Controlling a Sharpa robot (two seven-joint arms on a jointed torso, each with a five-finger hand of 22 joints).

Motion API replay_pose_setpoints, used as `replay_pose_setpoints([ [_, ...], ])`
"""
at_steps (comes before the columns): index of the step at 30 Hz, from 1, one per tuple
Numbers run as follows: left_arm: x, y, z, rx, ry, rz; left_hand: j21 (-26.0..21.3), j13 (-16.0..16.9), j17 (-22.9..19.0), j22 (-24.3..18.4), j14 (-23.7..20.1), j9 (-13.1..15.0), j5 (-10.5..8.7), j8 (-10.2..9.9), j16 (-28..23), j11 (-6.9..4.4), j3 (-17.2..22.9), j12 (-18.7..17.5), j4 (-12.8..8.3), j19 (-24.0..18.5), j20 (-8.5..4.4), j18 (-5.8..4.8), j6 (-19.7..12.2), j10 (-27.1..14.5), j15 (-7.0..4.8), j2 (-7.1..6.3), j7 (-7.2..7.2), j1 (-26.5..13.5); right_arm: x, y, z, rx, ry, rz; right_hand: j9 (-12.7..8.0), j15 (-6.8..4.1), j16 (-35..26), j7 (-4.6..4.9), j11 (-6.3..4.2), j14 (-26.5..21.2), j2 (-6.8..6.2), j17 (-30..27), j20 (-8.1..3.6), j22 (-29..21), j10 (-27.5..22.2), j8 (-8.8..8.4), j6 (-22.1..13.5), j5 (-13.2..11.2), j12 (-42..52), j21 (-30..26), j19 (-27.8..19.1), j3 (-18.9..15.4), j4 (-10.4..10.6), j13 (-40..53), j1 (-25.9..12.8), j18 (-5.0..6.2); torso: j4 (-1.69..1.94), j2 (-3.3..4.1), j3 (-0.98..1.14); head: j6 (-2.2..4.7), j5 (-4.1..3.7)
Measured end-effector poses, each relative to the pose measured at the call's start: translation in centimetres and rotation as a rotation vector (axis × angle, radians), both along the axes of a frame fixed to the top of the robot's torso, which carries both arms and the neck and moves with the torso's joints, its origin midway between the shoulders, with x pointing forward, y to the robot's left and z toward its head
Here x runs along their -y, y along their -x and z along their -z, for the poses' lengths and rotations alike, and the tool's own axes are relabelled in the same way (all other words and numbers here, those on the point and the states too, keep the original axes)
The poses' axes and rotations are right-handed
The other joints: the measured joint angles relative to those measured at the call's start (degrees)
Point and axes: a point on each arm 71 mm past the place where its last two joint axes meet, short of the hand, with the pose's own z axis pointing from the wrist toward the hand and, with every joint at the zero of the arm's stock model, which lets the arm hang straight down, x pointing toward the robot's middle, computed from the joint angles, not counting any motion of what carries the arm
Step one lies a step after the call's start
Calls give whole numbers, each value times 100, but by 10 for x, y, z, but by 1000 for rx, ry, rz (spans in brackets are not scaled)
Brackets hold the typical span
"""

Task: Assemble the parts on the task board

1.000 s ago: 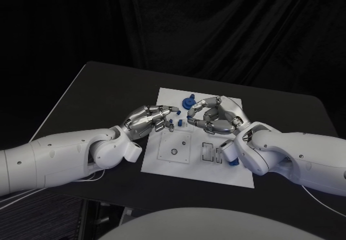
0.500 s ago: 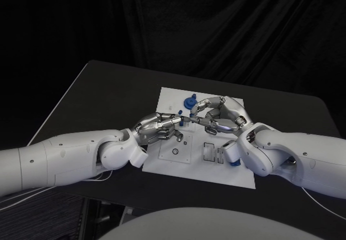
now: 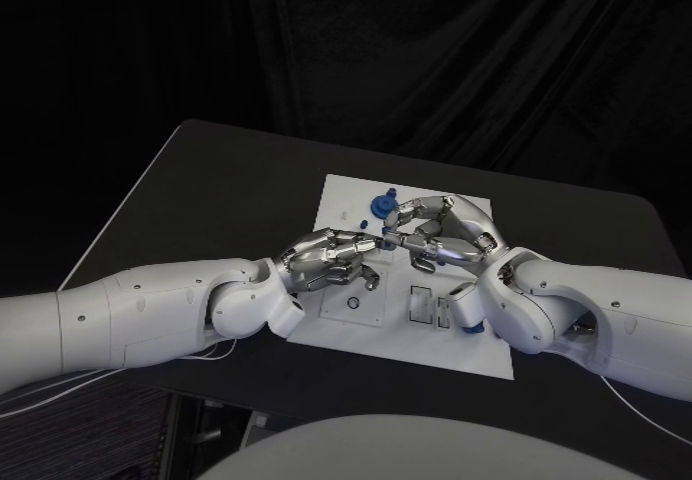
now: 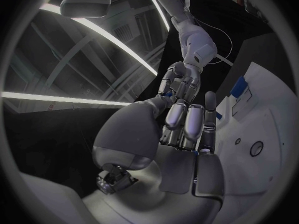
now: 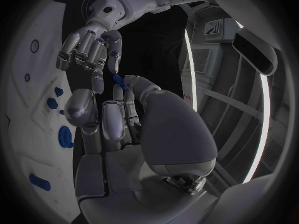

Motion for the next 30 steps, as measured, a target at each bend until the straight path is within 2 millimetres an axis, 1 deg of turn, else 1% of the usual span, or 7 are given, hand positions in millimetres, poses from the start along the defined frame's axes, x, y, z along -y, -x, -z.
replay_pose_setpoints([
  [5,2,0,0,0,7,7,32,-20,37,11,4,-7,-22,-22,0,-11,34,-44,-125,-9,-9,0,-91,-42,-1,-45,-12,48,0,0,1,-33,-22,-17,6,0,0,0,0,0,15,4,0,0,0,0,0,0,-13,0,0,-22,9,0,15,0,1,-1,-2,0,1],
  [6,2,0,0,0,8,8,32,61,100,18,82,-7,-22,-22,0,-19,38,-44,-168,-9,-9,0,-91,69,-19,-74,-12,77,0,0,1,-38,-25,-20,6,0,0,0,0,0,15,4,0,0,0,0,0,0,-18,0,0,-22,9,0,15,0,1,-1,-2,0,-1],
  [11,3,0,0,1,15,12,99,425,436,49,487,-4,-54,-22,28,-53,33,118,-250,-8,-9,0,-91,558,-55,-51,-12,99,-1,0,2,-59,-39,-33,6,0,0,19,0,0,16,4,0,-1,0,0,-20,0,-33,0,0,-23,9,0,17,0,1,-3,-2,0,-7],
  [14,3,0,0,2,18,14,123,538,569,56,635,3,-54,-22,28,-61,27,154,-257,-8,-8,0,-91,704,-66,-51,-12,99,-1,0,3,-67,-43,-39,6,0,0,19,0,0,28,4,0,-1,0,0,-20,0,-35,0,0,-23,9,0,30,0,3,-4,-1,0,-13],
  [17,4,0,0,2,21,16,157,554,618,73,832,22,-54,27,54,-70,34,223,-312,13,-30,0,5,877,-73,-51,1,99,-1,0,3,-73,-45,-44,15,0,0,8,-21,0,28,3,0,-1,-21,0,-32,-1,-36,0,0,-23,9,0,30,-1,2,-4,-2,0,-14],
  [20,4,0,0,3,23,17,179,554,618,74,850,24,-54,29,54,-72,34,224,-312,13,-30,0,11,893,-75,-51,0,99,0,-1,4,-77,-44,-45,17,0,0,0,-21,0,28,3,17,-1,-21,22,-40,-2,-38,0,-17,-23,9,0,30,0,-1,-4,-2,0,-4],
  [30,3,0,0,2,26,20,228,553,618,87,1011,150,-171,242,53,-61,-46,251,-393,34,-50,-1,332,1049,-74,-51,46,99,2,-2,5,-48,-14,-59,16,0,0,0,-21,0,45,10,21,-1,-21,23,-40,-5,-17,0,-21,-54,-7,-2,48,0,-3,-1,1,0,-3],
])
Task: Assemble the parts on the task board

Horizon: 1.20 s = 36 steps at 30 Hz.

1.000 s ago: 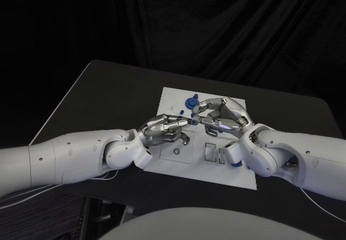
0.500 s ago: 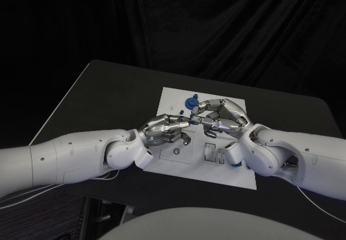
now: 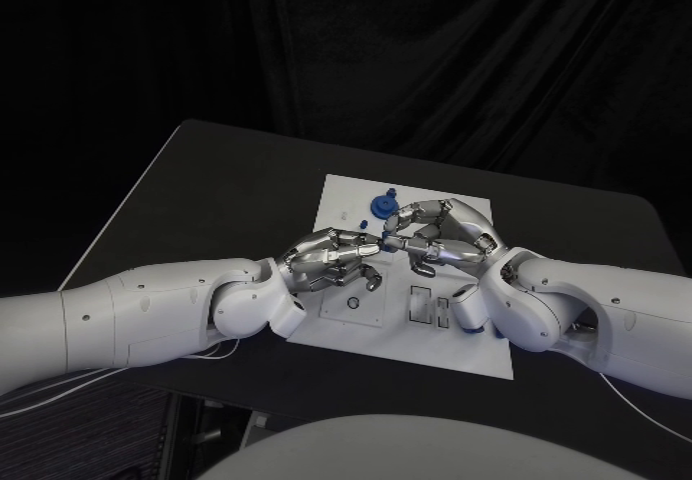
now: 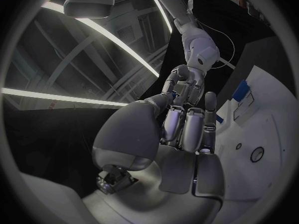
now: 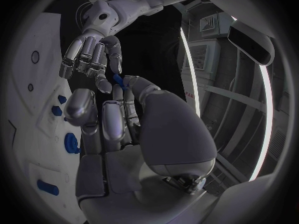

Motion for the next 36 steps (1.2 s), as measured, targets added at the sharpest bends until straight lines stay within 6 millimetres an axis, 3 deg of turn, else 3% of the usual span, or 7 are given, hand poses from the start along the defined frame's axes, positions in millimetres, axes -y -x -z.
replay_pose_setpoints([
  [17,0,-1,1,-3,-7,1,7,-1,-1,-1,83,162,-96,145,-1,18,-118,24,-83,33,-9,-1,152,80,1,0,4,0,1,0,1,33,34,-17,4,-1,0,0,0,-1,21,-1,0,0,0,0,0,6,-17,0,0,-8,-7,-3,22,0,-1,1,3,0,37],
  [32,1,0,2,-11,-19,10,50,-1,-2,-21,164,451,-124,391,-4,30,-253,22,-219,83,1,-2,203,151,0,31,-6,30,2,0,2,35,43,-20,3,-2,0,21,0,-2,30,-19,0,-1,0,21,-21,5,6,0,0,-24,-7,-2,31,0,4,1,2,0,48],
  [36,1,0,2,-13,-21,12,124,-2,-2,-10,203,658,-72,556,-5,4,-203,22,-541,104,-20,-2,243,208,-26,42,-6,223,2,0,2,34,44,-20,3,-1,0,21,0,-2,36,-26,0,-1,0,21,-21,2,6,-23,0,-25,-7,-2,37,0,4,3,1,0,52],
])
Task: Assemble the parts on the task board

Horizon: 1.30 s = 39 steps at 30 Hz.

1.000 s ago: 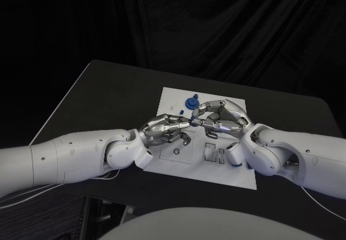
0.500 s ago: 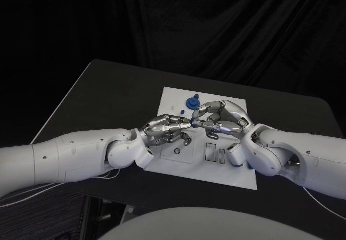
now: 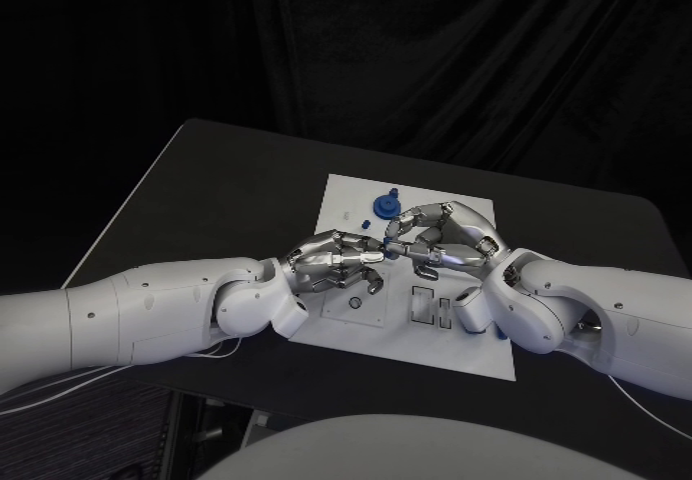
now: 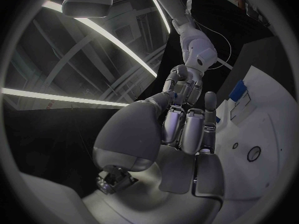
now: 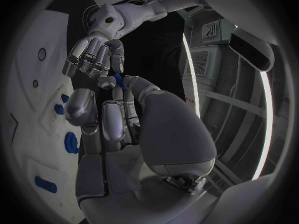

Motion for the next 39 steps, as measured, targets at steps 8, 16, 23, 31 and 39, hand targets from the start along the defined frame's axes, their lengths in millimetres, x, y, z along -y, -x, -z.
replay_pose_setpoints([
  [8,1,0,0,-2,-3,2,63,0,0,26,84,246,0,168,0,-6,-36,0,-119,0,0,0,0,102,6,23,0,23,-1,0,0,-2,3,-2,0,0,0,0,0,0,1,0,21,0,0,0,0,-2,-2,0,-21,-8,6,0,1,-1,-1,0,0,0,12],
  [16,1,0,1,-3,-6,2,103,1,-1,33,176,484,0,345,0,-17,-80,28,-185,20,-20,1,-12,192,-5,55,-11,55,-1,0,1,-6,5,-5,-1,0,0,-3,0,0,8,1,21,0,0,0,-4,-15,-10,0,-20,-15,0,0,8,0,-1,0,1,0,27],
  [23,1,0,1,-4,-12,-2,147,0,-1,39,248,807,-16,565,0,-36,-134,62,-239,41,-41,0,-43,272,-34,130,-41,35,0,0,1,-10,8,-7,0,0,0,-20,0,0,16,1,21,0,0,0,-21,8,0,0,-21,-23,7,-1,16,0,-1,-1,1,0,32],
  [31,0,0,3,-4,-21,-7,147,0,-1,2,293,1067,-101,677,-1,-66,-315,62,-94,61,-61,0,-95,345,-34,245,-92,-80,2,0,2,-19,11,-11,0,0,0,-20,0,0,22,1,21,4,0,-1,-21,8,0,0,-20,-31,14,-4,23,0,-1,-2,1,0,41],
  [39,-1,-1,3,0,-27,-16,147,0,-1,-45,484,1267,-113,799,-1,-128,-413,133,38,135,-93,12,-62,527,-107,324,-166,-120,2,1,3,-32,12,-24,2,0,0,-21,0,0,29,-5,0,4,0,-4,-22,7,-2,0,-41,-32,14,-6,29,0,-1,-3,2,0,48],
])
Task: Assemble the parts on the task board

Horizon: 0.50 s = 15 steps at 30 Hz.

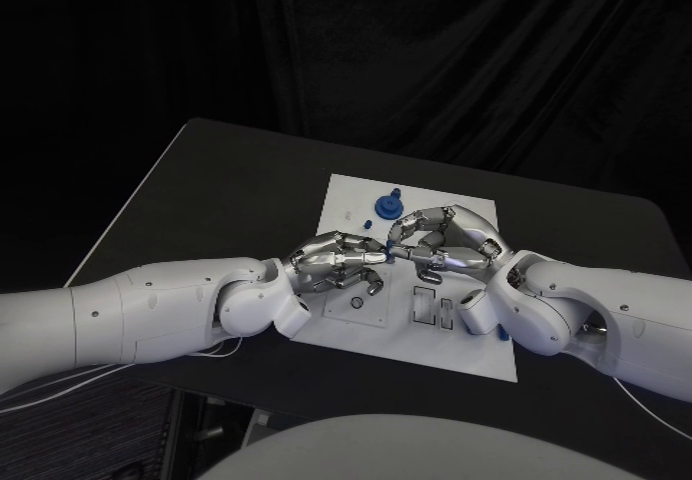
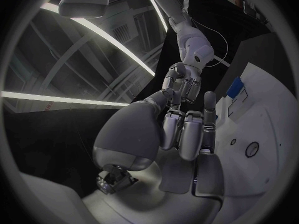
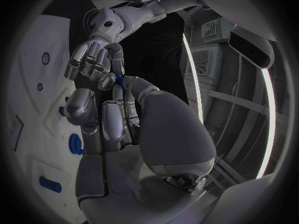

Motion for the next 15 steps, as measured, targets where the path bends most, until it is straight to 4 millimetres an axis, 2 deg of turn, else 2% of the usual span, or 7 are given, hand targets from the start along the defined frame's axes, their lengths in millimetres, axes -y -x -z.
replay_pose_setpoints([
  [1,0,0,0,0,-1,-1,0,1,0,-2,22,18,0,0,0,-14,0,0,0,12,-5,82,0,14,2,15,0,15,0,0,0,-1,0,-1,0,0,0,0,0,0,0,-1,0,0,0,-1,0,0,0,0,0,0,0,0,0,0,0,0,0,0,2],
  [5,0,0,1,1,-4,-3,0,4,0,-9,82,91,8,46,0,-52,-16,0,16,72,-30,83,30,52,-41,64,-30,65,0,0,0,-7,1,-6,0,0,0,0,0,0,0,-1,0,0,-1,-1,0,-1,-1,0,0,-1,-1,0,0,0,1,-1,0,0,3],
  [10,-1,0,1,3,-9,-8,123,17,0,47,173,138,80,88,0,-88,24,64,104,352,-62,82,93,216,-51,106,-91,113,0,0,1,-13,1,-11,5,0,0,-1,-1,0,0,-1,0,-1,-1,-2,0,-2,-11,-27,0,-7,-7,0,0,0,3,-2,0,0,3],
  [15,-2,0,2,4,-15,-14,186,16,0,81,194,138,149,100,21,-122,47,107,127,492,-104,82,130,287,-72,140,-79,165,0,0,1,-18,2,-15,8,0,0,20,-1,0,0,-1,0,-1,-1,-1,-21,-4,-12,-27,0,-8,-7,8,0,0,2,-2,1,0,5],
])
